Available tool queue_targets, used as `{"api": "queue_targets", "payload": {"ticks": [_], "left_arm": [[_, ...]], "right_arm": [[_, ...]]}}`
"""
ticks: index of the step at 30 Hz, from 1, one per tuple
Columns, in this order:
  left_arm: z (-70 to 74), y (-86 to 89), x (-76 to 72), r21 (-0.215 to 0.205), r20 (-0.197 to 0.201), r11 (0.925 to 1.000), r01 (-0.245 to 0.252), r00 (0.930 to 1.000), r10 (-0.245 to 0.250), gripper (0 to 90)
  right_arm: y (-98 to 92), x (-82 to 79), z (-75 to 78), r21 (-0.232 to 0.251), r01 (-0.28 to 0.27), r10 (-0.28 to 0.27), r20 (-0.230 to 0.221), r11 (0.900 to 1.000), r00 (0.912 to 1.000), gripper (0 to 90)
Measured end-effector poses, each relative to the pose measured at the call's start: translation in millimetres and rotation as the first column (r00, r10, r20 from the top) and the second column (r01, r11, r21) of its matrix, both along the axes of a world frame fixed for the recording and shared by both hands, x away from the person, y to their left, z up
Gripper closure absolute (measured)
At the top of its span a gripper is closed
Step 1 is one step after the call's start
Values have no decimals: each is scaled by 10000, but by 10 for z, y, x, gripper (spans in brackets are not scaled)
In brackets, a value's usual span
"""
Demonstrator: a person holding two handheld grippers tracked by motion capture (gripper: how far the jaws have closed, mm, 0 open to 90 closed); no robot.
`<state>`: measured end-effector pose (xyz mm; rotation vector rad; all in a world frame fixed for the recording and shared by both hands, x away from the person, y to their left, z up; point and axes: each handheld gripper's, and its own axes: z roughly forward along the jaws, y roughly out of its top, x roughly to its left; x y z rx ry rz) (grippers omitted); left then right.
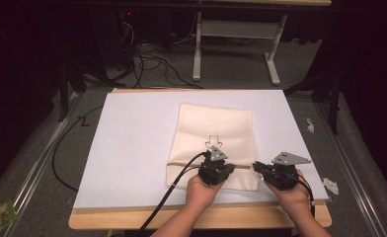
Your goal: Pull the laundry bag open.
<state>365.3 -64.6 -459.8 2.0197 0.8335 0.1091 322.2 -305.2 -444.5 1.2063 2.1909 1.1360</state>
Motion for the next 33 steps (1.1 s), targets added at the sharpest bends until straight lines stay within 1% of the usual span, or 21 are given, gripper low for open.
{"api": "queue_targets", "payload": {"ticks": [1,2,3,5,6,8,10,12,13,14,15,16,18,20,22,25,27,28,30,31,33], "left_arm": [[-14,41,20,7,-28,9999,-108,9999,108,878],[-36,95,57,-390,-490,9992,22,9988,-41,878],[-42,139,59,-174,-359,9993,-338,9988,332,877],[-52,306,102,-8,-385,9977,-675,9970,674,877],[-54,379,116,74,-389,9966,-824,9958,827,877],[-45,596,145,274,-347,9928,-1165,9925,1174,878],[-22,836,150,515,-267,9873,-1505,9880,1521,878],[3,1126,131,956,-185,9778,-1862,9818,1888,878],[4,1254,121,948,-280,9764,-1940,9799,1974,877],[3,1339,113,731,-468,9803,-1835,9812,1872,877],[8,1398,82,640,-564,9813,-1816,9811,1852,877],[17,1407,36,833,-324,9798,-1818,9822,1850,877],[4,1413,-35,1255,100,9769,-1728,9849,1730,876],[-75,1460,-71,1178,56,9827,-1430,9897,1434,874],[-156,1514,-77,876,-243,9897,-1135,9930,1160,871],[-163,1528,-56,854,-289,9918,-947,9948,975,866],[-175,1515,-64,1114,-75,9895,-920,9956,934,853],[-181,1503,-66,1281,65,9875,-914,9958,914,831],[-164,1501,-71,1339,268,9858,-1018,9947,991,767],[-143,1514,-74,1314,442,9846,-1155,9929,1106,729],[-101,1541,-80,999,574,9860,-1335,9901,1282,655]], "right_arm": [[13,-8,5,-283,227,-226,62,9993,9997,856],[-9,-5,10,-362,321,-314,200,9988,9993,857],[-57,15,8,82,170,-170,-21,9998,9999,857],[-128,12,1,-191,696,-695,100,9974,9975,857],[-205,20,1,19,919,-919,-2,9958,9958,857],[-323,28,0,154,1247,-1247,-11,9921,9922,857],[-433,27,-5,313,1549,-1548,-58,9874,9879,857],[-526,28,-4,265,1783,-1783,-9,9836,9840,857],[-579,29,-1,313,1940,-1941,5,9805,9810,857],[-617,32,1,435,2010,-2010,-43,9786,9796,855],[-639,38,-4,721,1830,-1824,-158,9805,9831,854],[-623,43,-13,840,1655,-1639,-262,9826,9861,854],[-497,27,-19,46,1546,-1546,32,9880,9880,852],[-448,25,-24,-91,1460,-1460,27,9892,9893,846],[-456,32,-55,-107,1397,-1398,-25,9901,9902,837],[-460,47,-104,-248,1378,-1382,-134,9901,9903,822],[-455,65,-125,-263,1446,-1450,-144,9891,9893,806],[-452,78,-134,-260,1480,-1485,-163,9886,9888,800],[-454,104,-150,-207,1514,-1518,-231,9883,9881,786],[-447,107,-152,-164,1597,-1601,-290,9870,9867,769],[-450,114,-150,-22,1586,-1586,-226,9873,9871,712]]}}
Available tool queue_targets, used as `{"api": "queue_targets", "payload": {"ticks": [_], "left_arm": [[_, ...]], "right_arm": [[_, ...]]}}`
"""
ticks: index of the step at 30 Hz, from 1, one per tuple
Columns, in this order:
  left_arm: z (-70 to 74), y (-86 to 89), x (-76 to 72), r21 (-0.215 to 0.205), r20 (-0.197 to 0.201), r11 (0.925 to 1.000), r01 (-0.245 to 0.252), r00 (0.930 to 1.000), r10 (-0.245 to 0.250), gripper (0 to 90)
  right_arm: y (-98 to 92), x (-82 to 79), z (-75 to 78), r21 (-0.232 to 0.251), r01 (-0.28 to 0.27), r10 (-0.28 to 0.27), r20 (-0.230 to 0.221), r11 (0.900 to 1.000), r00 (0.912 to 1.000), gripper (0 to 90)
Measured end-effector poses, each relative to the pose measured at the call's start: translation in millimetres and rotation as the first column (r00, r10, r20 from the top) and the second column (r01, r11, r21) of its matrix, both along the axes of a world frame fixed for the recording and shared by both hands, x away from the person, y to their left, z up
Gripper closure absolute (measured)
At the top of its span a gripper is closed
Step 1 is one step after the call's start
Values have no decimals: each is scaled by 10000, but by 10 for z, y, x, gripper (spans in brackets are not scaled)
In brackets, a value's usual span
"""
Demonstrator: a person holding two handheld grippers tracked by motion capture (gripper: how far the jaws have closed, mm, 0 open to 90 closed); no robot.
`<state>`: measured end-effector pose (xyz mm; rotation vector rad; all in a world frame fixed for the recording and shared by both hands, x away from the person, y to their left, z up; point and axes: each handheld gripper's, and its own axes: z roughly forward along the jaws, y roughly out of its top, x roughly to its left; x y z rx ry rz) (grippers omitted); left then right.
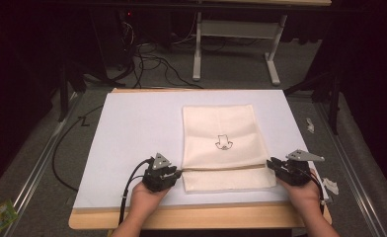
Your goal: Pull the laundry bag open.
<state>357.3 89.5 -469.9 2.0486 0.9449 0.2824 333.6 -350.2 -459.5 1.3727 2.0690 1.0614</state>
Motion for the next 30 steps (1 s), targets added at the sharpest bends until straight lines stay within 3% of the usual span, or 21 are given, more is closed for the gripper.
{"api": "queue_targets", "payload": {"ticks": [3,7,10,13,18,20,21,23,25,28,30], "left_arm": [[55,61,-6,-237,330,9996,-137,9994,145,573],[105,164,8,-106,916,9994,-331,9952,339,474],[166,284,-1,540,1546,9977,-411,9875,323,399],[233,450,-16,925,2047,9931,-718,9775,516,344],[345,880,-15,254,2180,9850,-1708,9625,1613,269],[346,1033,0,132,2249,9750,-2216,9508,2131,251],[338,1095,15,-120,2108,9690,-2467,9467,2437,244],[315,1169,43,-728,1706,9602,-2698,9452,2785,235],[300,1155,52,-620,1767,9605,-2713,9442,2781,234],[293,1098,51,-191,2003,9677,-2515,9472,2502,226],[296,1088,52,-172,2060,9681,-2499,9466,2480,223]], "right_arm": [[-22,-11,26,207,-5,2,174,9998,9998,632],[-69,-33,75,401,41,-63,537,9992,9985,495],[-129,-50,116,392,255,-289,897,9989,9956,361],[-235,-65,143,290,433,-467,1277,9986,9907,291],[-494,-142,190,185,1258,-1271,1649,9919,9781,201],[-574,-171,208,307,1522,-1553,1791,9879,9715,186],[-614,-181,216,363,1662,-1701,1874,9854,9674,183],[-662,-187,217,545,1822,-1893,1876,9818,9638,183],[-654,-172,200,482,1834,-1892,1803,9818,9652,183],[-607,-156,180,230,1731,-1744,1788,9846,9683,184],[-588,-150,174,146,1700,-1698,1814,9853,9686,184]]}}
